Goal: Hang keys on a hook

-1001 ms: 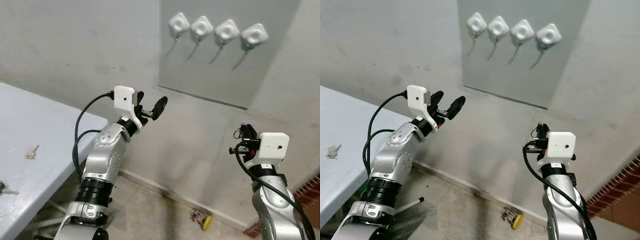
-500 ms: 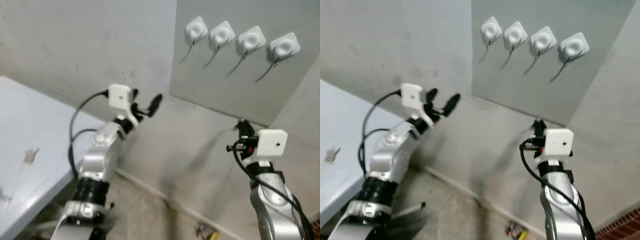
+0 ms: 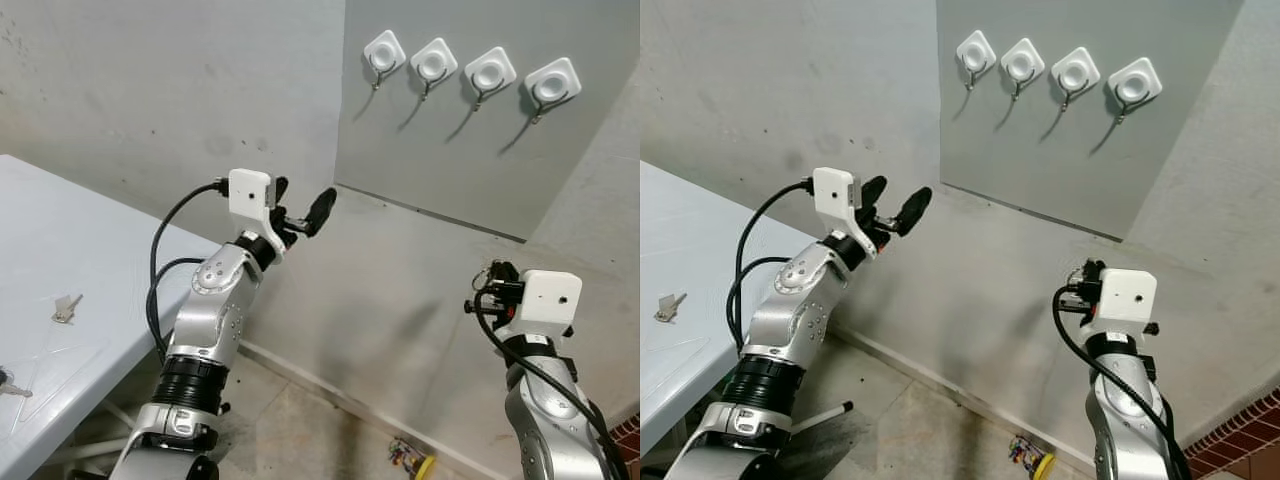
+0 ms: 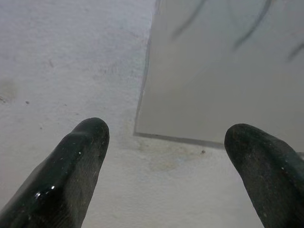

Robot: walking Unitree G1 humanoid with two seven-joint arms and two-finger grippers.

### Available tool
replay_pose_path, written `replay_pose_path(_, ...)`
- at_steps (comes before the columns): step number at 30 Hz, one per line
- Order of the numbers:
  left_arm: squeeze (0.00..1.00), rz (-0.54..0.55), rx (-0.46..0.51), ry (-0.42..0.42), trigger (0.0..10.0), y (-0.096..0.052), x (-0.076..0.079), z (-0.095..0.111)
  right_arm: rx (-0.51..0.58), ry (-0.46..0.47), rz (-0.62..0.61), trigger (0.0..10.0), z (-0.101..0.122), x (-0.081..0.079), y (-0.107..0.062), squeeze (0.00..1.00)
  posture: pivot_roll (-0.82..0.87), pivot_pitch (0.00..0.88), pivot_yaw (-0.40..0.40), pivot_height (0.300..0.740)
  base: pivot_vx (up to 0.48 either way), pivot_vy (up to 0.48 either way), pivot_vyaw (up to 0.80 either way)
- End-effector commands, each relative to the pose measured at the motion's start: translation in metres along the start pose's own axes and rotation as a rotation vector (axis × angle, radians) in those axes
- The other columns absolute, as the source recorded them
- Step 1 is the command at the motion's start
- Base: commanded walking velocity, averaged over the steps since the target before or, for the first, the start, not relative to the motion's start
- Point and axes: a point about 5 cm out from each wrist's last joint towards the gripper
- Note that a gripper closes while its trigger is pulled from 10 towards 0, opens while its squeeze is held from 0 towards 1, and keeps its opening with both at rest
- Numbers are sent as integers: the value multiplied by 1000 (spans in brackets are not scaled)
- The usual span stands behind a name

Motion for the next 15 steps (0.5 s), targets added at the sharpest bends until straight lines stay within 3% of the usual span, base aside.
replay_pose_path(1, 0, -59, 26, 44, 10000, 4, 6, 8, 26, 16, 26, 10000, 8, -5, 1, 0, -103, 43, 24, 740, 0, 0, 0)
replay_pose_path(3, 0, -84, 23, 82, 10000, 5, 9, 8, 43, -16, 41, 10000, 10, -6, 1, 0, -103, 43, 24, 740, 0, 0, 0)
replay_pose_path(15, 0, -126, 31, 77, 10000, 6, 16, 7, 53, -6, 77, 10000, 11, -9, -1, 0, -118, 32, 30, 740, 0, 0, 0)
Point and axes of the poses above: a point about 5 cm out from each wrist's last joint towards the gripper, its own y axis pointing out of the wrist towards the gripper, its own z axis along the axis of the wrist's last joint, x = y × z, and after that the axes turned 7 degrees about y, right-handed
